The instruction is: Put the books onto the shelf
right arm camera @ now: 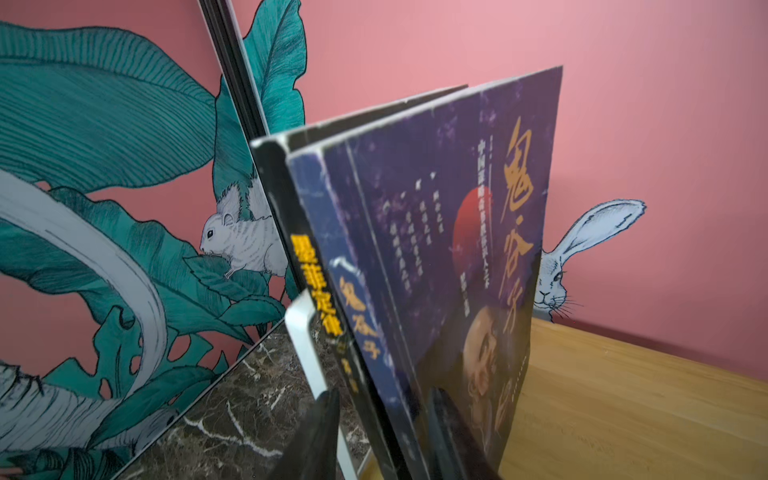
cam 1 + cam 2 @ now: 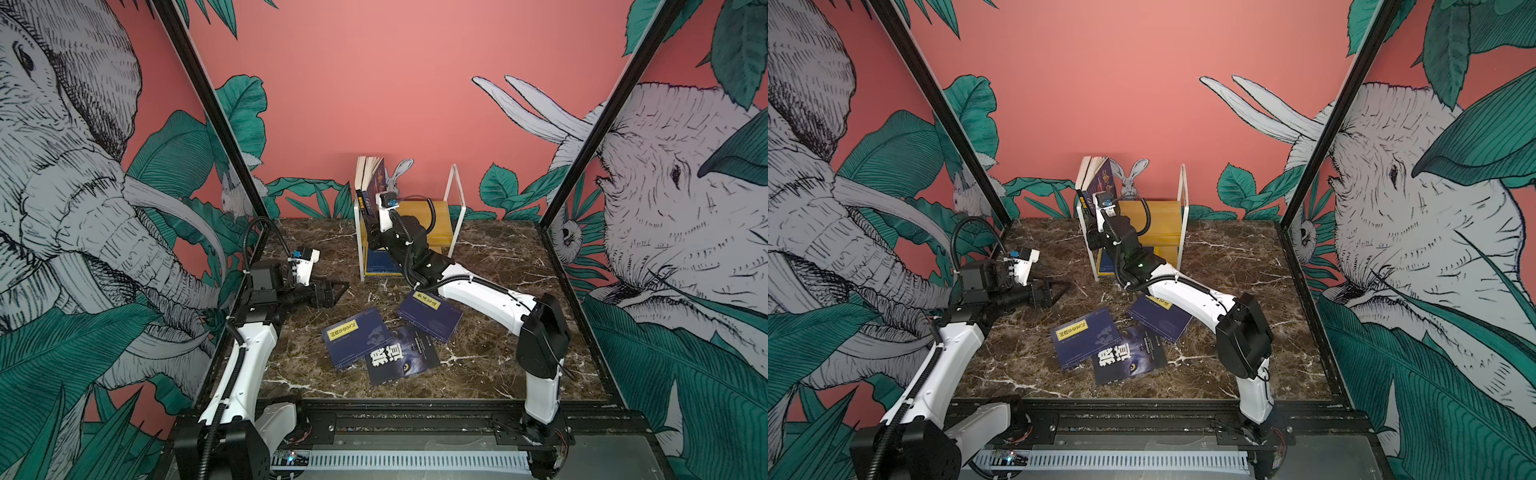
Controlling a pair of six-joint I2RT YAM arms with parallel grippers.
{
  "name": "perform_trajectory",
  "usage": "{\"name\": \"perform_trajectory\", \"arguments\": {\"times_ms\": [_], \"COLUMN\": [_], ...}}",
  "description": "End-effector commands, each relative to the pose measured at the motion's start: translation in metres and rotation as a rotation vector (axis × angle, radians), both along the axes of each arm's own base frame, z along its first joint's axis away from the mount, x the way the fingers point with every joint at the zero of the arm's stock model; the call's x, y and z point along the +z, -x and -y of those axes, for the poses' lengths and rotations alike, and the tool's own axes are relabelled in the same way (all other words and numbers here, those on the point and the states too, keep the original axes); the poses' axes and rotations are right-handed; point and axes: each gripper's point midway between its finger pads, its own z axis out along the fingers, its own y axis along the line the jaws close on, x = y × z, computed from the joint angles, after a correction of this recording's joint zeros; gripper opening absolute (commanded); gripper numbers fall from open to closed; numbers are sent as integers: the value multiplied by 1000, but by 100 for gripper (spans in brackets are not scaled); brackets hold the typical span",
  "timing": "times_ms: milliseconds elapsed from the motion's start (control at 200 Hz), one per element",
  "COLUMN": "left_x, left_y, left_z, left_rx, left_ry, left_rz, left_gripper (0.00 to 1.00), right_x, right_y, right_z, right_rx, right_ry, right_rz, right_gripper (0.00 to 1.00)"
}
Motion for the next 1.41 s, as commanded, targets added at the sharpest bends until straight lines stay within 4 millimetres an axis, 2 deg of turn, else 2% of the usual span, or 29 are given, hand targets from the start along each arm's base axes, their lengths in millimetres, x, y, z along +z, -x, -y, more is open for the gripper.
{"name": "perform_trajectory", "arguments": {"times_ms": [0, 145, 245, 415, 540, 685, 745, 865, 1045, 1265, 1401], "left_x": [-1, -1, -3, -2, -1, 1, 1, 4, 4, 3, 3], "left_y": [3, 1, 1, 2, 3, 3, 4, 6, 6, 5, 5], "left_z": [1, 1, 2, 1, 2, 2, 2, 3, 3, 3, 3], "left_rx": [-12, -11, -12, -8, -12, -10, -12, -15, -16, -14, -14], "left_ry": [-10, -7, -6, -9, -2, -1, 2, 6, 4, 5, 4], "left_rz": [19, 13, 11, 17, 8, 24, 17, 23, 14, 10, 26], "left_gripper": [99, 99, 99, 99, 99, 99, 99, 99, 99, 99, 99], "right_x": [37, 32, 26, 12, -6, -21, -30, -43, -66, -87, -96], "right_y": [27, 45, 46, 25, -2, -31, -45, -68, -102, -122, -130], "right_z": [15, 38, 51, 86, 104, 95, 91, 82, 84, 82, 73], "right_rx": [27, 11, -36, -219, -315, -307, -310, -294, -322, -318, -290], "right_ry": [-52, -32, 27, 114, 113, 143, 164, 177, 186, 213, 221], "right_rz": [75, 80, 85, 67, 4, -12, -20, -38, -74, -94, -106], "right_gripper": [38, 39, 39, 40, 30, 9, 6, 4, 0, 0, 0]}}
